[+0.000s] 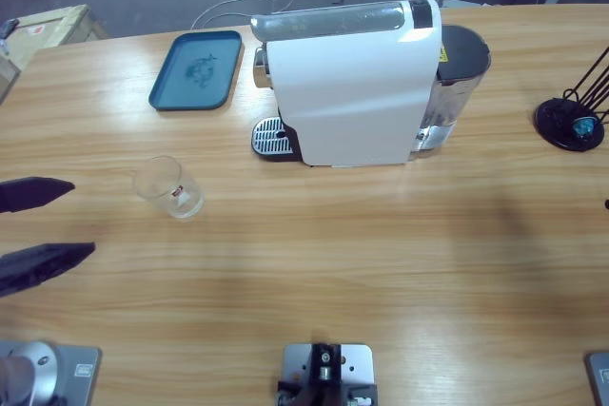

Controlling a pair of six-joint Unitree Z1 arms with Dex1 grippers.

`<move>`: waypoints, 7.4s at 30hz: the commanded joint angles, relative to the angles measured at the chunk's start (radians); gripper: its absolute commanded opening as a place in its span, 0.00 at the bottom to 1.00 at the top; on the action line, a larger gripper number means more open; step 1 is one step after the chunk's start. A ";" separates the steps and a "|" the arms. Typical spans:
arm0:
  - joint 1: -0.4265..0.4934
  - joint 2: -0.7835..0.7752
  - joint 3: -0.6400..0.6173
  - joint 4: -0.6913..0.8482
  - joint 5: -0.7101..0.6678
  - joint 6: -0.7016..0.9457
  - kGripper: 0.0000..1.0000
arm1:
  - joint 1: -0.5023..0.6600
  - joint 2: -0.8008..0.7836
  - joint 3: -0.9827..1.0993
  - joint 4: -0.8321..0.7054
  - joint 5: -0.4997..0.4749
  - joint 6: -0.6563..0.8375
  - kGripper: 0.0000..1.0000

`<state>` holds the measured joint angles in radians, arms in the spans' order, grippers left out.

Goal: Pour coffee

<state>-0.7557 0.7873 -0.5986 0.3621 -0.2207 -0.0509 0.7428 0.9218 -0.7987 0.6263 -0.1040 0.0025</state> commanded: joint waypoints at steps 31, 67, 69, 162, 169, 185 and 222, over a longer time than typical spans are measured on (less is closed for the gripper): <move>0.243 0.861 -0.593 -0.175 -0.385 -0.839 0.86 | -0.006 -0.037 0.021 -0.001 0.000 0.014 1.00; 0.127 0.785 -0.710 -0.269 -0.334 -0.838 0.00 | -0.006 -0.065 0.042 -0.041 0.023 0.047 1.00; 0.108 0.754 -0.734 -0.262 -0.288 -0.835 0.00 | -0.006 -0.059 0.019 -0.011 0.004 0.092 1.00; -0.228 0.351 -0.051 -0.283 0.336 -0.027 0.99 | -0.738 0.380 0.206 -0.774 0.024 0.104 0.00; -0.228 0.344 -0.041 -0.288 0.335 -0.028 0.99 | -0.698 0.197 0.017 -0.511 0.010 0.119 0.00; -0.182 0.159 0.056 -0.204 0.318 0.000 0.99 | 0.160 0.655 -0.557 -0.157 0.143 -0.406 0.00; -0.182 0.194 0.062 -0.262 0.309 0.044 0.99 | 0.058 1.096 -0.954 0.029 0.127 -0.567 0.00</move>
<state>-0.9459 0.9682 -0.5751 0.1093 0.0857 -0.0152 0.8117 1.9536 -1.8131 0.6434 0.0443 -0.5522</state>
